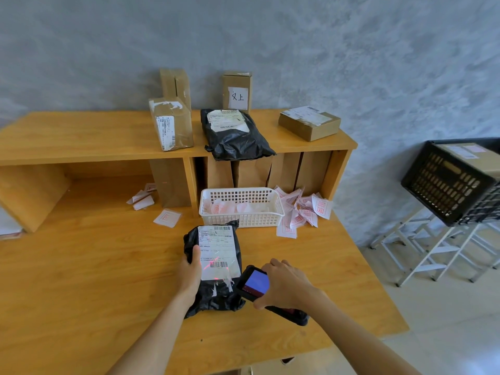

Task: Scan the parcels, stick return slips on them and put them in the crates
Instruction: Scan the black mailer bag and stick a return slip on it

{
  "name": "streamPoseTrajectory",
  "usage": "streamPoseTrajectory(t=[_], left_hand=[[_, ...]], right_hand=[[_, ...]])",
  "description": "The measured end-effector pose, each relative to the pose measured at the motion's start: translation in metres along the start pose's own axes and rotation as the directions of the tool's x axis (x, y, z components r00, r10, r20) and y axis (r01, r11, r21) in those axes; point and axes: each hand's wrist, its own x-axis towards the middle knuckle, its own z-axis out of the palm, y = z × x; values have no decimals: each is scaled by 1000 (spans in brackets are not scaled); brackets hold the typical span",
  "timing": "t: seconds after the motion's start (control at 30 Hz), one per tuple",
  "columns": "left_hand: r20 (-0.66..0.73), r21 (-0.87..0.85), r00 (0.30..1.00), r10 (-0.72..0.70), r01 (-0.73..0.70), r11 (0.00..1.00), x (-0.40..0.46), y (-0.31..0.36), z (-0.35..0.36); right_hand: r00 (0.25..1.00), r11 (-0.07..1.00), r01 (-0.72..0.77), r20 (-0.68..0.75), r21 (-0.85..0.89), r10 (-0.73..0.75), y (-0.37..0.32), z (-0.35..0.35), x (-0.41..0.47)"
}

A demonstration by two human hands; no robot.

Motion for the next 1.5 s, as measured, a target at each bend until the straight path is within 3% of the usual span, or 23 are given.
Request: streamPoseTrajectory(t=[0.77, 1.5], left_hand=[[-17, 16, 1000, -10, 10, 1000, 2, 2, 1], [-70, 20, 997, 19, -18, 1000, -19, 8, 15]], right_hand=[[999, 999, -35, 40, -20, 36, 33, -3, -10], [1000, 999, 19, 25, -28, -18, 63, -13, -8]])
